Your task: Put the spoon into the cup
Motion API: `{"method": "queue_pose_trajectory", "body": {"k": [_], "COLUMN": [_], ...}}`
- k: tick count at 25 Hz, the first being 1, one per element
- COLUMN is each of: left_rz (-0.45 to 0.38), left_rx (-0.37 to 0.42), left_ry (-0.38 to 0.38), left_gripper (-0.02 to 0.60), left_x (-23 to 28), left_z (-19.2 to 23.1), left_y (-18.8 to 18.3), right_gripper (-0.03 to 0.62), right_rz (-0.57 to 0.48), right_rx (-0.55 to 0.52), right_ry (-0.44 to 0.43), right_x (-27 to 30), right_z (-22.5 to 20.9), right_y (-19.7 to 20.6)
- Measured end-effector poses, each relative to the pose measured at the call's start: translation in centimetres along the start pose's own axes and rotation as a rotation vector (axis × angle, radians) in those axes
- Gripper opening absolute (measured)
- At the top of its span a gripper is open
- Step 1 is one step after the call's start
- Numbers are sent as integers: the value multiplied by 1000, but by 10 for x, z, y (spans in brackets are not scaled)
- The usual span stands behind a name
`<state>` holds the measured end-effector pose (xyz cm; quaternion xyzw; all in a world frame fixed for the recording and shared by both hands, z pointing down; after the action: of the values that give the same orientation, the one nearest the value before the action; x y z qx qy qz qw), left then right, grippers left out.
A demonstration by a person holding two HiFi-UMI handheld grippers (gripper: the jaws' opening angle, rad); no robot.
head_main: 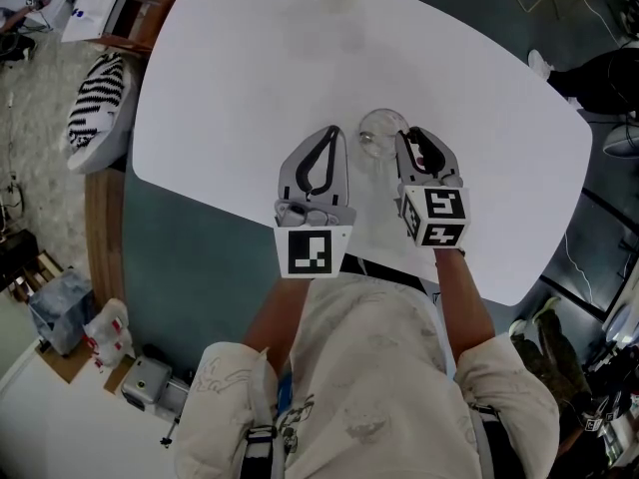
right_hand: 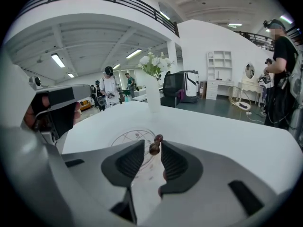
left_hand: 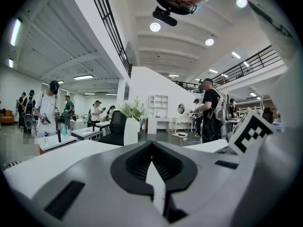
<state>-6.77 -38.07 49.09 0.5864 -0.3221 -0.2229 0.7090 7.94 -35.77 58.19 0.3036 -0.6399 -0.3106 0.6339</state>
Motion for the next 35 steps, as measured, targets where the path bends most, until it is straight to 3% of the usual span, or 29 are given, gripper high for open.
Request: {"method": "queue_pose_trajectory", "body": {"k": [3,7,23,35], "left_rz": [-6,-2,-63,-107], "left_rx": [-1,13,62,110], "left_ry": [-2,-6,-55,-112], "left_gripper": [3,3,3,3], "left_x": [-2,-7,-50,-106], "left_z": [2,-1,-54,-106], "left_y": [-2,-3,-30,-56], "right_gripper": [140,164,166,166], "right_rz": [7,-9,-117,-329], "right_rx": [-2,6,34,39], "right_ry": [-18,-22,-5,15], "right_x": [-1,-6,-77,-171], "right_z": [3,2,-30,-61], "right_y": [1,2,3,-26]}}
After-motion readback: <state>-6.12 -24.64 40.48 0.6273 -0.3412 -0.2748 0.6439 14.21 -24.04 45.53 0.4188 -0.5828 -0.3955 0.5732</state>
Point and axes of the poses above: the fingertips, and each gripper's own axes: x forward along the fingers, z to its left, y out of its underside, the point moved 4 cm from there along -x, backward along the fingers, and after that the axes turned 10 degrees about y, right-handed, at the moved point
